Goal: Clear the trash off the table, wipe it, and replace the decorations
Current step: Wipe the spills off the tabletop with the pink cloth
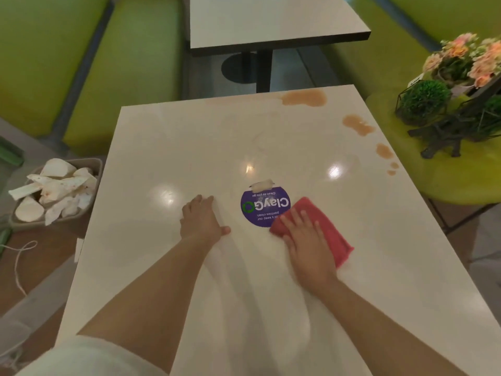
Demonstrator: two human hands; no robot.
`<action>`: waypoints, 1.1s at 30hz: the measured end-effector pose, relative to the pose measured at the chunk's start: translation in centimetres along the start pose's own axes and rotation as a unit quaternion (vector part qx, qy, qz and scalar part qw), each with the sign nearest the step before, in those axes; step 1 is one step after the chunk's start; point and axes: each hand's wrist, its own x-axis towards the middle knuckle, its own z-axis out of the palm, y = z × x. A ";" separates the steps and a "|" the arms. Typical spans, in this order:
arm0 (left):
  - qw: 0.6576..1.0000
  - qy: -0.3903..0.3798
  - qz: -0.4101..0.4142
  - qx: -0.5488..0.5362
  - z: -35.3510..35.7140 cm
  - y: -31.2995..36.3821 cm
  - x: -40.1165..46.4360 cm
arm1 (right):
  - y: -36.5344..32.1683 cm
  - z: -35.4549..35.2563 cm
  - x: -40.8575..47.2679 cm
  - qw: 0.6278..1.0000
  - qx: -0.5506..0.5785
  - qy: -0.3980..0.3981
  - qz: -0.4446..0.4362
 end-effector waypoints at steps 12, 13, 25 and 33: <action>0.999 0.015 -0.006 -0.029 0.7 -0.5 0.2 | -0.5 0.4 3.9 0.999 0.038 -0.005 -0.034; 0.999 0.017 -0.008 -0.034 0.7 -0.5 0.2 | -0.2 0.0 5.1 0.999 0.039 0.007 -0.001; 0.999 0.014 -0.005 -0.028 0.4 -0.3 0.1 | -1.2 0.7 4.4 1.000 0.015 -0.001 -0.014; 0.999 0.014 -0.011 -0.026 0.3 -0.2 0.2 | -5.6 1.9 3.6 0.998 0.006 -0.015 -0.059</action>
